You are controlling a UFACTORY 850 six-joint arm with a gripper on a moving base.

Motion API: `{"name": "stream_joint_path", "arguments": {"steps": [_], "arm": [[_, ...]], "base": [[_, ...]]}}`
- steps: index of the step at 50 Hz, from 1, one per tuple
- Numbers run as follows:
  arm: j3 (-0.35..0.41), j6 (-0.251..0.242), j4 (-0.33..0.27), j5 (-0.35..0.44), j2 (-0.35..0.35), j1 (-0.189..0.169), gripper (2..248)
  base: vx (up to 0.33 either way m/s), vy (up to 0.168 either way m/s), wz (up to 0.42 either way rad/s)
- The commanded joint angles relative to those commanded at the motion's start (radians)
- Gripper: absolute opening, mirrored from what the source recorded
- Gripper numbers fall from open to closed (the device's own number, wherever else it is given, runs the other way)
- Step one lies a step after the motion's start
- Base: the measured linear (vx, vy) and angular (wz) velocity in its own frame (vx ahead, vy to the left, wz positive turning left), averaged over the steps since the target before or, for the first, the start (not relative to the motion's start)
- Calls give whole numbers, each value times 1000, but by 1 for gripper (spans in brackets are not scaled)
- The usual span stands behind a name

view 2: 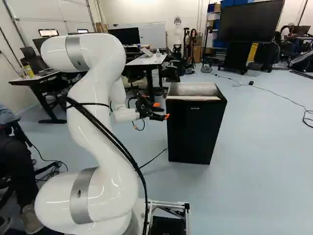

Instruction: Open the fridge door

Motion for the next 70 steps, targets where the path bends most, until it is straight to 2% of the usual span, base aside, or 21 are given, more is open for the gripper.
{"name": "stream_joint_path", "arguments": {"steps": [28,70], "arm": [[-85,0,37,41,-48,-9,247],[-123,0,37,42,-70,-56,247]], "base": [[0,0,0],[0,0,0]]}}
